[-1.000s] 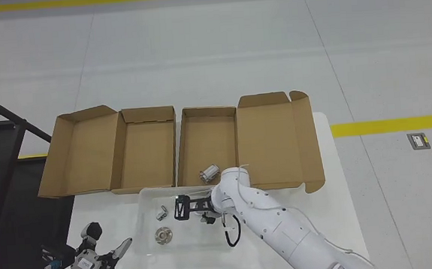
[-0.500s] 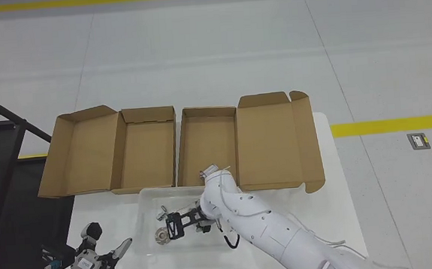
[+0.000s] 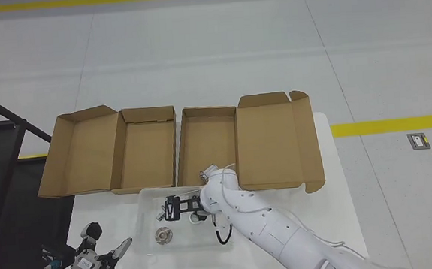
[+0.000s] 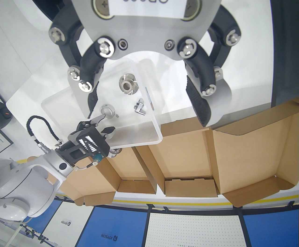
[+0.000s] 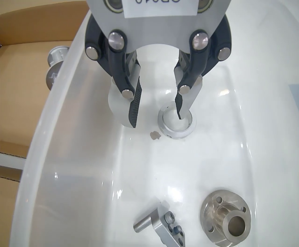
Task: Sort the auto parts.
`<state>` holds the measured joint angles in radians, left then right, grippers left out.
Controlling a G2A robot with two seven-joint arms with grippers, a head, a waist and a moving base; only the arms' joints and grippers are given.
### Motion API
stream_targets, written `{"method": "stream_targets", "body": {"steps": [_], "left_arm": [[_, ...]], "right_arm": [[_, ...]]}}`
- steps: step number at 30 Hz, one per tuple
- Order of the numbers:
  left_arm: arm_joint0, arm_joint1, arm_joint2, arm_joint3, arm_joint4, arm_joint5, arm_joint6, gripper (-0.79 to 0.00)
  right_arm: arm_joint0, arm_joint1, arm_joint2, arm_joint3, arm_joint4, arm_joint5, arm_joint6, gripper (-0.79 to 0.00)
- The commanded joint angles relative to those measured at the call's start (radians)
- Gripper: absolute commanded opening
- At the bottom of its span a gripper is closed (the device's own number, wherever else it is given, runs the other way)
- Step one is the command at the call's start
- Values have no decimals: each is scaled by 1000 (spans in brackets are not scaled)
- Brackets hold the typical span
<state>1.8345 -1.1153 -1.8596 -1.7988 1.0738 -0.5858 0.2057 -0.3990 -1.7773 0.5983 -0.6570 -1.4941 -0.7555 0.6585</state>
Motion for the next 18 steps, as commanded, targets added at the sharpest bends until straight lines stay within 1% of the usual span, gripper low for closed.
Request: {"method": "stream_targets", "body": {"steps": [1, 6, 12, 17, 18], "left_arm": [[0, 0, 0, 0, 0, 0, 0, 0], [0, 0, 0, 0, 0, 0, 0, 0], [0, 0, 0, 0, 0, 0, 0, 0], [0, 0, 0, 0, 0, 0, 0, 0], [0, 0, 0, 0, 0, 0, 0, 0]], "right_arm": [[6, -7, -5, 14, 5, -7, 7, -425], [22, -28, -19, 52, 21, -7, 23, -437], [44, -54, -32, 114, 32, 8, 9, -437], [59, -80, -46, 165, 44, 17, 23, -419], [63, -85, -47, 176, 47, 19, 21, -428]]}}
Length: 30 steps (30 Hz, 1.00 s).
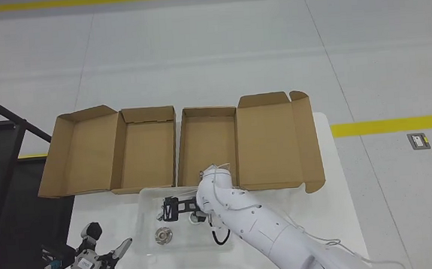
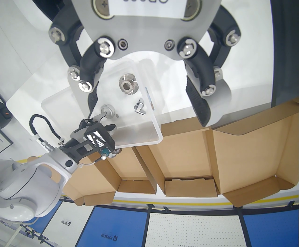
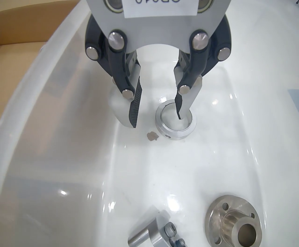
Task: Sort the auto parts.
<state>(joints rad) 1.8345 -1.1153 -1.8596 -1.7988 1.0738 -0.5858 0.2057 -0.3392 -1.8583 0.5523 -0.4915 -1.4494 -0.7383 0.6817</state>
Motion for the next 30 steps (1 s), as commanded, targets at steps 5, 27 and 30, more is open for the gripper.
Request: {"method": "stream_targets", "body": {"steps": [5, 27, 30], "left_arm": [[0, 0, 0, 0, 0, 0, 0, 0], [0, 0, 0, 0, 0, 0, 0, 0], [0, 0, 0, 0, 0, 0, 0, 0]], "right_arm": [[19, -23, -10, 60, 6, 2, -20, -443], [64, -82, -30, 182, 7, -4, -79, -785], [66, -77, -48, 169, -40, -50, -171, -785]]}}
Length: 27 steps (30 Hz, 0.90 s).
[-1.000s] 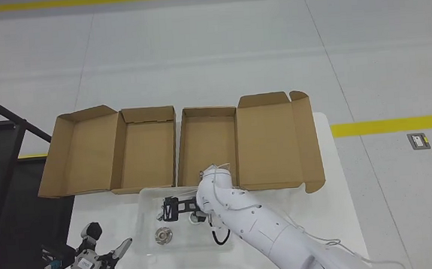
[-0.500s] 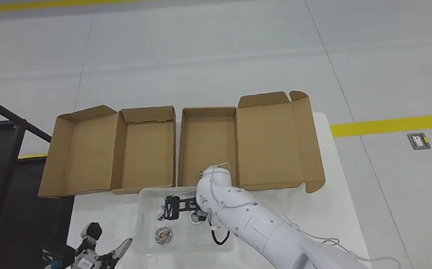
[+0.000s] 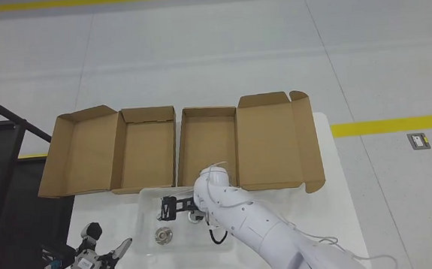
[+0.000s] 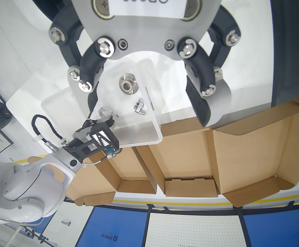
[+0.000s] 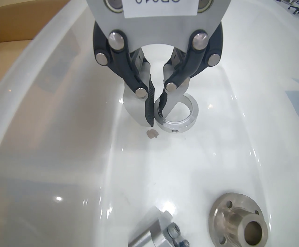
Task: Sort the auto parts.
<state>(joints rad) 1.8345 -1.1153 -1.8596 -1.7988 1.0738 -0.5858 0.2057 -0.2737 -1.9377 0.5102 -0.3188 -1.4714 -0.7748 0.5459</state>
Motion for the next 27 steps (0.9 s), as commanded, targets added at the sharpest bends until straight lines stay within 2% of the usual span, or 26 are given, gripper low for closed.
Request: {"method": "stream_targets", "body": {"steps": [1, 9, 16, 22, 27], "left_arm": [[0, 0, 0, 0, 0, 0, 0, 0], [0, 0, 0, 0, 0, 0, 0, 0], [0, 0, 0, 0, 0, 0, 0, 0], [0, 0, 0, 0, 0, 0, 0, 0], [0, 0, 0, 0, 0, 0, 0, 0]], "right_arm": [[1, 6, -14, -10, -39, -25, -72, -785], [-10, 61, -88, -116, -267, -68, -379, -785], [-34, 133, -90, -276, -396, -29, -518, -785], [-89, 220, -26, -506, -473, -7, -544, -785], [-208, 302, 112, -780, -495, 41, -427, -785]]}}
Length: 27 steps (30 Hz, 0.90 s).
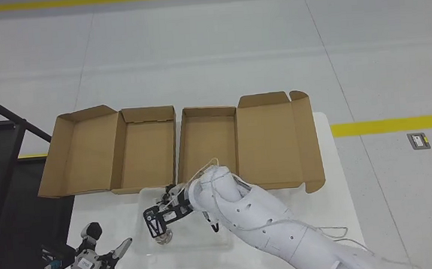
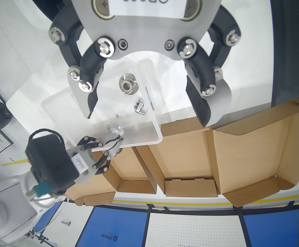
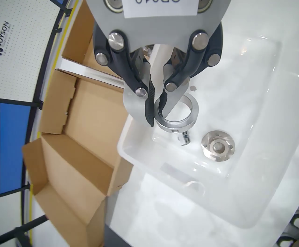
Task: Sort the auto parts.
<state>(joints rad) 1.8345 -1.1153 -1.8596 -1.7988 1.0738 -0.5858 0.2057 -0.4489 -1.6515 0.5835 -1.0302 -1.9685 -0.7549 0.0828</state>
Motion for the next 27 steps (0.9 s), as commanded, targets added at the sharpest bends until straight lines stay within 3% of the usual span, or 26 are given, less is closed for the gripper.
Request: {"method": "stream_targets", "body": {"steps": [1, 6, 8, 19, 23, 27], "left_arm": [[0, 0, 0, 0, 0, 0, 0, 0], [0, 0, 0, 0, 0, 0, 0, 0], [0, 0, 0, 0, 0, 0, 0, 0], [0, 0, 0, 0, 0, 0, 0, 0], [0, 0, 0, 0, 0, 0, 0, 0], [0, 0, 0, 0, 0, 0, 0, 0]], "right_arm": [[-68, 29, 74, -129, 5, 35, 75, -785], [-248, 76, 269, -387, 59, 186, 300, -785], [-283, 82, 309, -429, 92, 193, 366, -785], [-283, 82, 309, -429, 92, 193, 366, -785], [-267, 61, 312, -393, 146, 363, 397, -785], [-152, 27, 344, -245, 307, 496, 433, -785]]}}
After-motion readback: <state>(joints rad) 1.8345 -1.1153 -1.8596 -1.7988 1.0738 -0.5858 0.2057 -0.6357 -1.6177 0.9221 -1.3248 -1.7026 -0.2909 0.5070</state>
